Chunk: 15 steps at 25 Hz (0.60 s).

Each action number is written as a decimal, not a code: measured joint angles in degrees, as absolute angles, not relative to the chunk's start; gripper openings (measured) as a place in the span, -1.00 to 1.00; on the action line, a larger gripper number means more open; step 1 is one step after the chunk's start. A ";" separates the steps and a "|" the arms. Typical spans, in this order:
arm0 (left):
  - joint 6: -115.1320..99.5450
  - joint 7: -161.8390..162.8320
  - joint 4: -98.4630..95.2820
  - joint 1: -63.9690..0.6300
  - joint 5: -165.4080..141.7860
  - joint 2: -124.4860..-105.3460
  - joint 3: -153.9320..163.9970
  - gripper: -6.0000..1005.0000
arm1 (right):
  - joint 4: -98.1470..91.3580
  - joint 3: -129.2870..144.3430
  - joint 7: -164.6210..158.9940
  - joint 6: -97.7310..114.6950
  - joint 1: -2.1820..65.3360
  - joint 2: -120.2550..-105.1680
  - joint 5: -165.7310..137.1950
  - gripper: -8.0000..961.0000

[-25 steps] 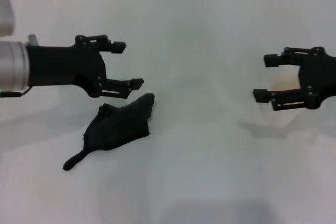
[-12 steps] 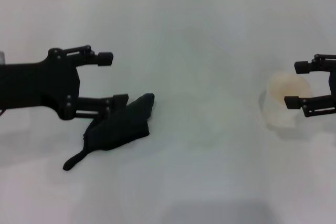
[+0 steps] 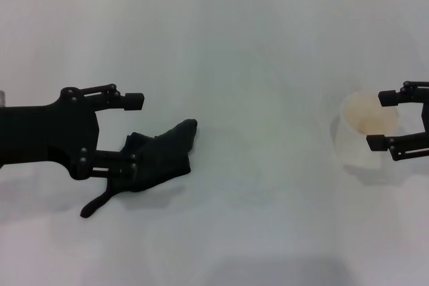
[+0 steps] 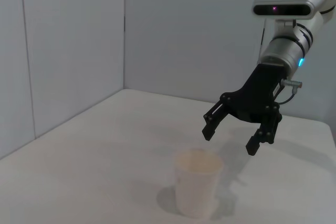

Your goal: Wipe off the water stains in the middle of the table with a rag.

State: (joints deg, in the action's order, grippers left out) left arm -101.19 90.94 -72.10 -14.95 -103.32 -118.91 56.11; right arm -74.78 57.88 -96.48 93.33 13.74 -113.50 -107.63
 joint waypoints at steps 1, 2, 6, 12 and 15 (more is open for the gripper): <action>-101.20 91.05 -72.10 -14.94 -103.37 -118.91 56.10 0.77 | -74.94 57.87 -96.48 93.33 13.69 -113.55 -107.64 0.79; -101.20 91.24 -72.09 -14.95 -103.39 -118.92 56.09 0.77 | -75.07 57.86 -96.49 93.34 13.67 -113.60 -107.64 0.79; -101.23 91.71 -72.06 -15.16 -103.45 -118.89 56.16 0.77 | -75.63 57.83 -96.50 93.61 13.47 -113.76 -107.66 0.79; -101.25 92.39 -71.99 -15.24 -103.76 -118.96 56.24 0.77 | -76.09 57.82 -96.59 94.10 13.50 -113.82 -107.67 0.79; -101.25 92.95 -72.02 -15.16 -103.91 -118.98 56.25 0.77 | -76.11 57.83 -96.59 94.10 13.47 -113.90 -107.68 0.79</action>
